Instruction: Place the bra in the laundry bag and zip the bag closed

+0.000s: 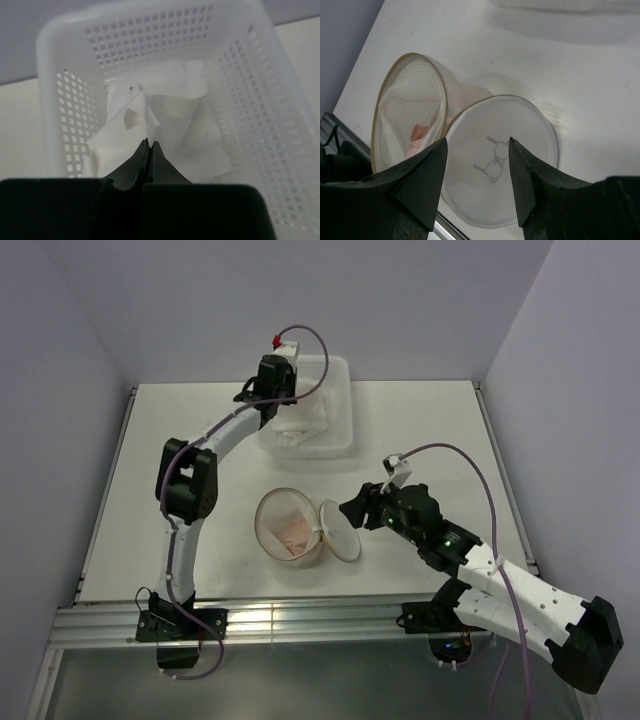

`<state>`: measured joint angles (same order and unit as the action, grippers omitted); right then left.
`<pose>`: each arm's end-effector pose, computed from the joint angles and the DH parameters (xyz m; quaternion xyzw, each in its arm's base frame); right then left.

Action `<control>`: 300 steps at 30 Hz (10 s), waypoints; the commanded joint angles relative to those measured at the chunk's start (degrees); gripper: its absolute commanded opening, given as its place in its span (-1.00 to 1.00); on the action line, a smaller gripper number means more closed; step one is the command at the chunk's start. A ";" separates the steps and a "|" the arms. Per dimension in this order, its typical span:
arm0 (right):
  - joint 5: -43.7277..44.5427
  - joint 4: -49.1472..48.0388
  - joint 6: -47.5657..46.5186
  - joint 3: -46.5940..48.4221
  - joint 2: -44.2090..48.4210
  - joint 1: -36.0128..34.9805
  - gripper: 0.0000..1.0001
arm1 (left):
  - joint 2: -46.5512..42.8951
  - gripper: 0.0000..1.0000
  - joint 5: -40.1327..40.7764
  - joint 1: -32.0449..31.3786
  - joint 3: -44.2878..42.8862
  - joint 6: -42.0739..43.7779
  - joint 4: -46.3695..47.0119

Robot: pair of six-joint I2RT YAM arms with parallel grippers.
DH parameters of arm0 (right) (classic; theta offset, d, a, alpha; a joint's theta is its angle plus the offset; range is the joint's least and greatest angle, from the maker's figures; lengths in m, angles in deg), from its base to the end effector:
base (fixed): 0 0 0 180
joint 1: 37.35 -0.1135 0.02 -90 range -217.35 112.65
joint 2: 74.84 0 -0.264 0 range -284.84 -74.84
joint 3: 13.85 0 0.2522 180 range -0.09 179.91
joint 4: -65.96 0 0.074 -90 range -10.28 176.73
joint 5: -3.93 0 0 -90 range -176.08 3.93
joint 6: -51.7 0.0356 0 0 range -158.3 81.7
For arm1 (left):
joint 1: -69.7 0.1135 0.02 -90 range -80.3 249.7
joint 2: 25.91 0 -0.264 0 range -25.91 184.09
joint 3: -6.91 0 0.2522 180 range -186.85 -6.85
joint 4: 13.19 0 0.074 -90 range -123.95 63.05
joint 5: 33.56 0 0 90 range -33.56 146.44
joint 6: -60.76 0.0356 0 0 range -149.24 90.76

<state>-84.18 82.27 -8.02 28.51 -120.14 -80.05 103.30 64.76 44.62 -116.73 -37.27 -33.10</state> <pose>0.1402 0.1277 0.2521 -0.0787 0.8115 0.3334 0.4734 0.4881 -0.2227 0.2466 0.0867 0.8398 -0.0929 0.5278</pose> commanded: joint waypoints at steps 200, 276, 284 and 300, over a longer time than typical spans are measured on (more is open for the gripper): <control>-29.33 -1.75 -25.37 26.08 -0.23 -1.15 0.36 | -60.13 -1.00 -14.03 -10.43 38.35 -31.17 20.47; -23.25 -8.36 0.31 23.25 4.08 10.44 -1.00 | -77.88 -1.00 -25.63 -16.40 61.28 -33.45 18.38; -25.35 -2.99 -2.51 30.11 -1.98 13.34 -1.00 | -78.23 -1.00 -23.18 -16.40 58.92 -30.03 10.38; -26.59 -0.10 -4.96 24.04 1.35 14.05 -0.08 | -76.57 -1.00 -26.51 -16.14 60.32 -34.59 16.88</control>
<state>-110.54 82.07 -9.18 51.66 -120.91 -66.32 25.97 40.78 28.42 -54.77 -69.90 -20.10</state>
